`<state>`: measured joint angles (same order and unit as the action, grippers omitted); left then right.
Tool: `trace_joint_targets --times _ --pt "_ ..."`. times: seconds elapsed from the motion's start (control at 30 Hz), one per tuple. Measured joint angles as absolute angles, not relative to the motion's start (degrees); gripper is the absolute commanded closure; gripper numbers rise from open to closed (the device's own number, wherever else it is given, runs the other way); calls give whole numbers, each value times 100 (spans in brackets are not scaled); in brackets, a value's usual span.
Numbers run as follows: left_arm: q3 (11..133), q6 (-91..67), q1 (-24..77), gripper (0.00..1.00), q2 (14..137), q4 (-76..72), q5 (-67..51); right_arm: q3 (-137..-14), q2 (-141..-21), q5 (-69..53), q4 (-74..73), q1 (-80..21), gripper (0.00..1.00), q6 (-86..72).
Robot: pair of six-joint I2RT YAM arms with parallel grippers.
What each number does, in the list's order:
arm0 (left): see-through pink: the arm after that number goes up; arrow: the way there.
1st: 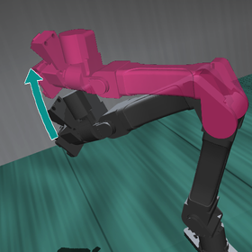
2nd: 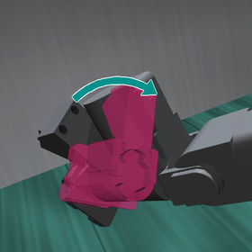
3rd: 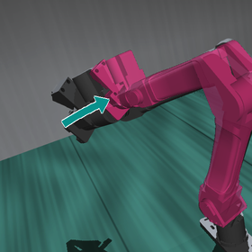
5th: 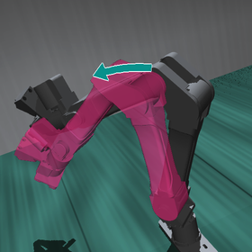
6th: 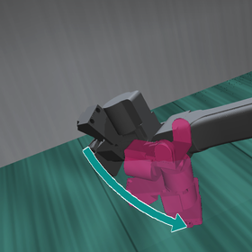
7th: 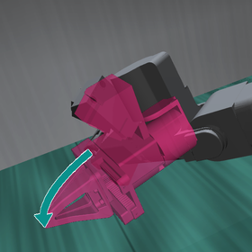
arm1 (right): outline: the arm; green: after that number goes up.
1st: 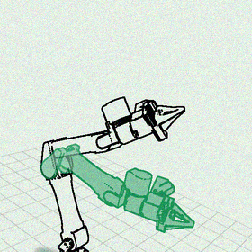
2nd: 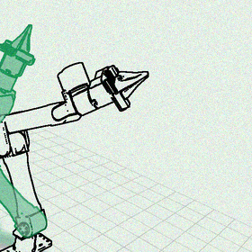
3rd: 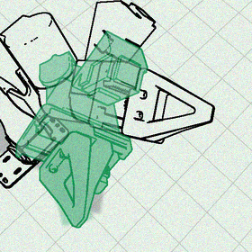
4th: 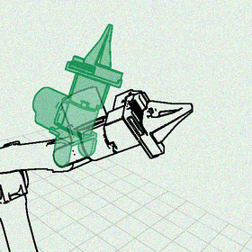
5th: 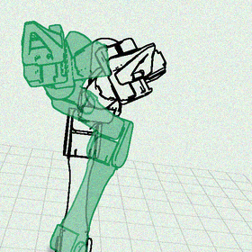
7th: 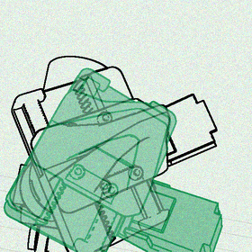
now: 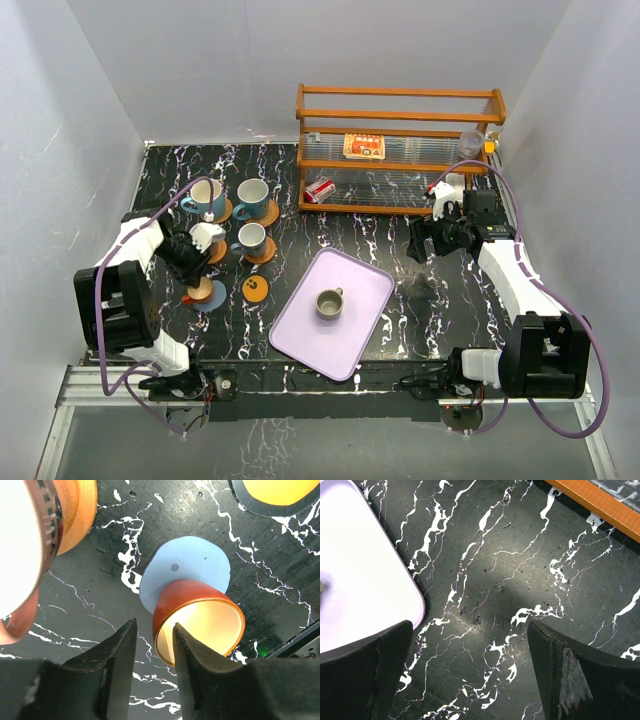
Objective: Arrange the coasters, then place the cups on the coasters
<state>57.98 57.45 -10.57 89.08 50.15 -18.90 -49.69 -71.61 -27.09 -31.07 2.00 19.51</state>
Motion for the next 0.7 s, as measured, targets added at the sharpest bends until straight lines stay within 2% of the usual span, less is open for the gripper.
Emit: trace_joint_targets --times 0.13,0.37,0.7 --pt "5813 5769 -1068 50 8739 5024 -1890 -4969 -7161 -2709 -3107 200 2 1951" --pt "6200 5802 -1072 39 8374 5120 -1911 -4969 -7161 -2707 -3107 200 2 1951" --pt "6807 5695 -1009 36 8084 5387 -2521 -4969 -7161 -2705 -3107 200 2 1951"
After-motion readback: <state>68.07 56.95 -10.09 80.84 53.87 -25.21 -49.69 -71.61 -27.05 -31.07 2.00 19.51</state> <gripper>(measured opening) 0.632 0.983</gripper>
